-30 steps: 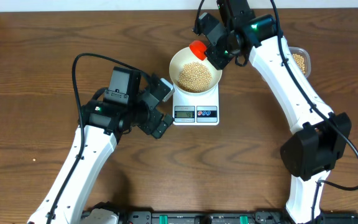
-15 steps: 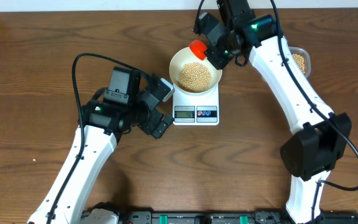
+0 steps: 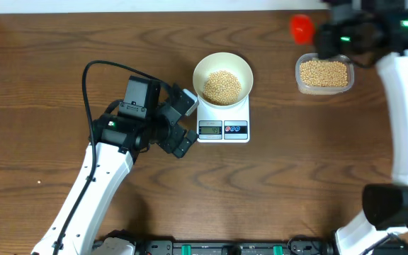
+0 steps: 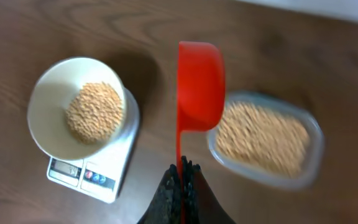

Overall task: Scoop item into bowl and weigh 50g on scale
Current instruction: 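Carry the red scoop right to the soybean tub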

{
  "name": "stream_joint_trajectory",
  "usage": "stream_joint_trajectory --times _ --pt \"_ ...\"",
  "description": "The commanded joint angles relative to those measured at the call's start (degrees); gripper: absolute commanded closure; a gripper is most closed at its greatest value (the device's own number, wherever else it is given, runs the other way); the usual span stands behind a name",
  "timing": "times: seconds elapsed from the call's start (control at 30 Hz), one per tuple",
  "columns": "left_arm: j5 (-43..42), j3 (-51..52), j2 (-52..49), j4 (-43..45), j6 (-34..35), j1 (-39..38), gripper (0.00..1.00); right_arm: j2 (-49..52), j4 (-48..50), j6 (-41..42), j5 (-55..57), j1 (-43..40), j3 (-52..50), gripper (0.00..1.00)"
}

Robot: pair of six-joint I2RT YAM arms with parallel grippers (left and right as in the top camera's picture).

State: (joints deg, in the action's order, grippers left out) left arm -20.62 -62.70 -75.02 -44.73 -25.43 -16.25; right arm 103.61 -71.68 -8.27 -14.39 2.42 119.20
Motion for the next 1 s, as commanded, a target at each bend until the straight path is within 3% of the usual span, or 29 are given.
stream_joint_trajectory --times 0.0,0.67,0.97 --pt "0.57 -0.52 -0.20 -0.02 0.48 -0.11 0.05 0.22 -4.26 2.05 -1.86 -3.58 0.52 0.99" --pt "0.57 -0.52 -0.20 -0.04 0.48 -0.11 0.05 0.57 -4.17 2.60 -4.42 -7.26 0.31 0.99" --pt "0.57 -0.52 -0.20 -0.04 0.48 -0.11 0.05 0.57 1.42 12.52 0.96 -7.28 0.31 0.99"
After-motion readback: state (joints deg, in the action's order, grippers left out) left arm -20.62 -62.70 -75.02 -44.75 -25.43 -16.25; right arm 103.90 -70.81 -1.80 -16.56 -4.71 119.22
